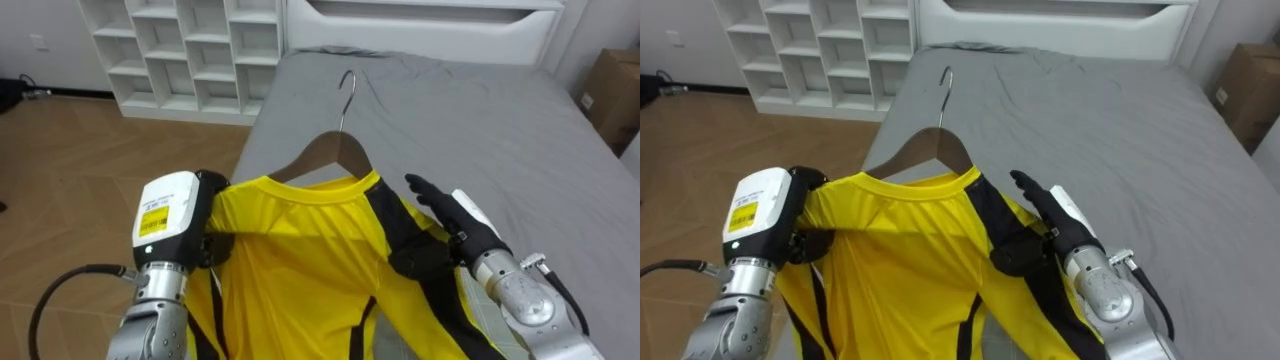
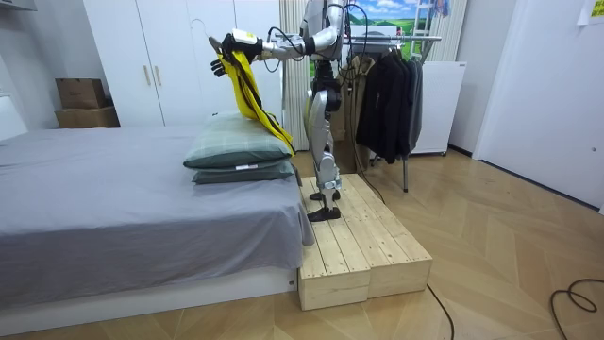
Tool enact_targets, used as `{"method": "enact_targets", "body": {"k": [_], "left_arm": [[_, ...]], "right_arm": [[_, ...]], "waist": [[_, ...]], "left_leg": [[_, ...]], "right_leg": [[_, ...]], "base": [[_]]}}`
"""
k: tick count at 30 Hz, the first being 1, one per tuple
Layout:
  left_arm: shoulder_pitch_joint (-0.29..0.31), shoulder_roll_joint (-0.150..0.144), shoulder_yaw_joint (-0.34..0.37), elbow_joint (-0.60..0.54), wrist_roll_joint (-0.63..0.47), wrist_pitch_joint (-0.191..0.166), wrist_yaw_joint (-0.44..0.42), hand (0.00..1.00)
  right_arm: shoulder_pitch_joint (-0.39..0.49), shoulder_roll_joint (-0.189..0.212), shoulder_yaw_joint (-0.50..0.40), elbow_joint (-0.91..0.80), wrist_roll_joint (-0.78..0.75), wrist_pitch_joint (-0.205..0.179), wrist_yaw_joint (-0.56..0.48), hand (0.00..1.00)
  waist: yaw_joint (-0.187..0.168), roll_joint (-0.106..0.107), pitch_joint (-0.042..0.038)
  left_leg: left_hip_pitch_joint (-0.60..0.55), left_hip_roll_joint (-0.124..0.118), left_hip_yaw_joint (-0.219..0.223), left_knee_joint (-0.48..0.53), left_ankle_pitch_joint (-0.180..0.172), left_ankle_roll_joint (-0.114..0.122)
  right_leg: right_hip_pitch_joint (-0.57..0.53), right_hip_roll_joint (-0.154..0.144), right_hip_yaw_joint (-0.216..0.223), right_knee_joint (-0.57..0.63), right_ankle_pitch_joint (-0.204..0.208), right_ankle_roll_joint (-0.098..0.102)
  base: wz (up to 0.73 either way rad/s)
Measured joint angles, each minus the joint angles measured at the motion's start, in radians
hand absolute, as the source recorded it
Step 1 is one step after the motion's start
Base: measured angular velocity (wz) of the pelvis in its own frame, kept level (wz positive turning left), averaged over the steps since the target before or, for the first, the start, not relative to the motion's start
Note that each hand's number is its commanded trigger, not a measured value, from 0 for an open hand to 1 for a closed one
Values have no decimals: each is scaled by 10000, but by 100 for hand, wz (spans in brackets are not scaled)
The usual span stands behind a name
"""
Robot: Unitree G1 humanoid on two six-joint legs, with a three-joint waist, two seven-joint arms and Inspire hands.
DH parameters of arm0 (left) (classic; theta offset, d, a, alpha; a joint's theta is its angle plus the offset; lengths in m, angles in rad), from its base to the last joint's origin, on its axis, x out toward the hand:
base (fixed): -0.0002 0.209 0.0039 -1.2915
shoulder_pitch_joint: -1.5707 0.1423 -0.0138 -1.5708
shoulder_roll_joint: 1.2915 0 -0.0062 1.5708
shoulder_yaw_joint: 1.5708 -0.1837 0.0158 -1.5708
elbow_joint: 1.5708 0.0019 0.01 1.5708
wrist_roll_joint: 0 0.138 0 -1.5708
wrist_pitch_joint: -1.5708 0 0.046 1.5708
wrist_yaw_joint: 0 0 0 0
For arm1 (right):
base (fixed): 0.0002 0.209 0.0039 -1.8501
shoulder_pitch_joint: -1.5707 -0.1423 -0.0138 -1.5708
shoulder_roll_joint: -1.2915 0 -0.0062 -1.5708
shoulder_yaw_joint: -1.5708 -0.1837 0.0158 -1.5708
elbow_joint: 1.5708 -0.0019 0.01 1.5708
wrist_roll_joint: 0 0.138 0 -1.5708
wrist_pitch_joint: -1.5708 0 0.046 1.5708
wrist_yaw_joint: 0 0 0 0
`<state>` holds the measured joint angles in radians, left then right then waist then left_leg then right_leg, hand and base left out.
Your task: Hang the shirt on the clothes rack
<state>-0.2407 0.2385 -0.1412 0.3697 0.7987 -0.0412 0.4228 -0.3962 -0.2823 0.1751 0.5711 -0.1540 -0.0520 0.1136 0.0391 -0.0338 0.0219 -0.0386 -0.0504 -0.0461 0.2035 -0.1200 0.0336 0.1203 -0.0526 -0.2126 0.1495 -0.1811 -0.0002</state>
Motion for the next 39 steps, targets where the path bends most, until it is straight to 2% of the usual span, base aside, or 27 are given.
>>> {"method": "enact_targets", "body": {"k": [10,15,19,22,29,35,39], "left_arm": [[1,-66,13,38,0,-2,-1,100],[0,-71,9,38,-4,3,2,100],[-1,-287,-3,38,3,1,5,100],[0,-299,-1,38,2,2,-15,100],[0,-305,2,39,25,16,-15,100],[0,-418,-10,39,276,185,-14,100],[0,-434,2,40,268,225,-14,100]], "right_arm": [[0,81,13,35,-146,1,86,0],[-3,77,204,32,-480,41,102,0],[-255,224,514,38,-575,200,407,0],[-433,342,606,39,-575,200,523,0],[-572,335,577,38,-461,201,727,0],[-578,324,577,39,-461,310,848,0],[-771,404,583,260,-473,310,800,0]], "waist": [[6,-5,-3],[129,-17,-12],[229,-27,-17],[242,-42,-23],[337,-137,-28],[478,-323,-2],[483,-339,7]], "left_leg": [[12,7,18,5,0,0],[-7,21,86,5,0,0],[-32,27,129,17,0,0],[-28,19,110,29,0,1],[-29,16,75,27,0,0],[-31,8,29,55,0,0],[-51,0,0,94,-1,1]], "right_leg": [[2,-6,15,5,0,0],[-50,3,96,23,0,0],[-77,5,133,42,1,1],[-60,1,119,40,1,1],[-44,6,90,39,0,1],[-9,11,76,24,1,0],[0,13,78,24,3,4]], "base": [[0],[-5],[-2],[0],[0],[1],[2]]}}
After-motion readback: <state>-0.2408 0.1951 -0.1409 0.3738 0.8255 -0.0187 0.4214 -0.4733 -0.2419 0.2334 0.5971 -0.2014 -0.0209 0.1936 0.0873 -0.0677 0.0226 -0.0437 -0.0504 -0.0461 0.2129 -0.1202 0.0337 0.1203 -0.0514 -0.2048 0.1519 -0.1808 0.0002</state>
